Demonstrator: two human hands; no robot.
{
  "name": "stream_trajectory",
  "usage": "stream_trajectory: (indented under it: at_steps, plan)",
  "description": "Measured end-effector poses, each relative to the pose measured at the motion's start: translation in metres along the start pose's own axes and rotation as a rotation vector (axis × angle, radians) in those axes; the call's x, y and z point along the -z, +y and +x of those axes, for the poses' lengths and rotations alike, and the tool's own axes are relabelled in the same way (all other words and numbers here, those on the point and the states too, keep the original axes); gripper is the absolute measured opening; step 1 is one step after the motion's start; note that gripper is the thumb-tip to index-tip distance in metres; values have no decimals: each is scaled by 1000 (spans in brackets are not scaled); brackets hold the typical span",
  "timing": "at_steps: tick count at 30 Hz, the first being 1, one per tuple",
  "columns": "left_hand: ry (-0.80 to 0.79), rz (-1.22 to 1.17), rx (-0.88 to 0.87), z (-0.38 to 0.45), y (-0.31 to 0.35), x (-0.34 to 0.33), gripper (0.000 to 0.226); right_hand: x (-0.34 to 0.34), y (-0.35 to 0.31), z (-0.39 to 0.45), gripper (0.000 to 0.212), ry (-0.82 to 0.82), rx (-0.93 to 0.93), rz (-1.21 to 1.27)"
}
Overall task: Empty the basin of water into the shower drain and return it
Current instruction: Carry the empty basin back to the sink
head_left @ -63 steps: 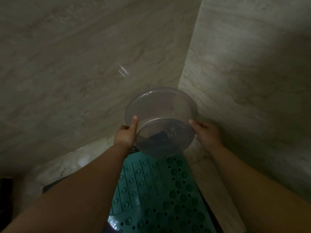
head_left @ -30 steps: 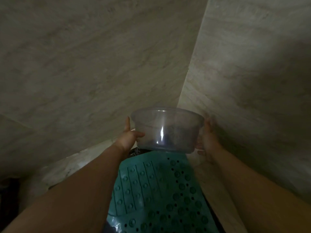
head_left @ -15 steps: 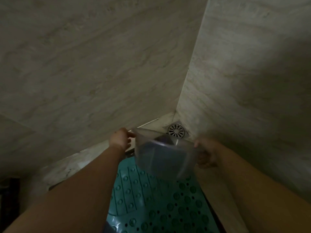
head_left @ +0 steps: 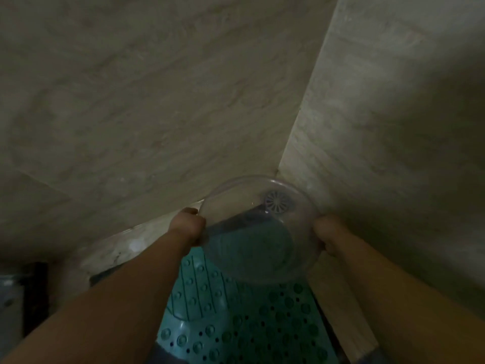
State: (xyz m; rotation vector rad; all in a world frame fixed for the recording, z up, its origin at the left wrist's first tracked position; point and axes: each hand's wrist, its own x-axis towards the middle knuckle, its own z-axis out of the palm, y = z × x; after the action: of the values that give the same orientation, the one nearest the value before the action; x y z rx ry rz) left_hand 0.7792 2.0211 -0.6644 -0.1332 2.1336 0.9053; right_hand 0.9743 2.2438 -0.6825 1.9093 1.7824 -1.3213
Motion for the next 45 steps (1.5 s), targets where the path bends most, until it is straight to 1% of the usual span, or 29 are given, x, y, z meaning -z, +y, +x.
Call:
stream_trajectory:
  at_steps: [3,5,7,9,12,14,17,20,22,25,27,29,32,34,36,40,42,45]
  plan:
    - [23,-9,-19,-39,11,25,39,15,-23,-36,35,51,50,-28]
    - [76,28,-22,-76,24,51,35,33,-46,-78,37,98,101,-94]
    - [140,46,-20,-119,42,83,30,56,-72,-128,37,111,141,-166]
    - [171,4,6,-157,58,112,23,77,-96,-176,34,115,181,-214]
    - [192,1,55,-225,79,164,25,115,-132,-263,36,131,226,-286]
    - [190,-40,87,-270,90,198,26,140,-154,-318,35,113,261,-328]
    - [192,-106,105,-331,101,236,21,168,-178,-383,35,91,284,-380]
    - [217,-129,97,-392,102,268,27,189,-189,-442,37,54,317,-461]
    - [225,-154,94,-423,96,279,25,195,-192,-466,37,27,355,-521]
    - [291,-200,96,-473,80,291,13,199,-187,-500,35,-39,438,-536]
    - [340,-250,113,-500,65,295,18,198,-184,-516,35,-90,504,-526]
    - [377,-347,130,-538,47,292,16,198,-173,-534,33,-158,551,-491]
    - [410,-464,172,-596,21,283,11,205,-156,-569,25,-255,576,-516]
    - [400,-516,198,-624,9,280,10,208,-151,-587,16,-295,558,-517]
    - [412,-587,237,-656,-5,284,9,206,-147,-610,26,-331,546,-571]
    - [457,-694,273,-716,-47,293,10,193,-132,-668,25,-426,547,-654]
    - [468,-730,282,-737,-69,297,12,185,-123,-691,29,-453,569,-717]
    - [489,-780,304,-773,-115,305,16,163,-97,-732,29,-498,613,-826]
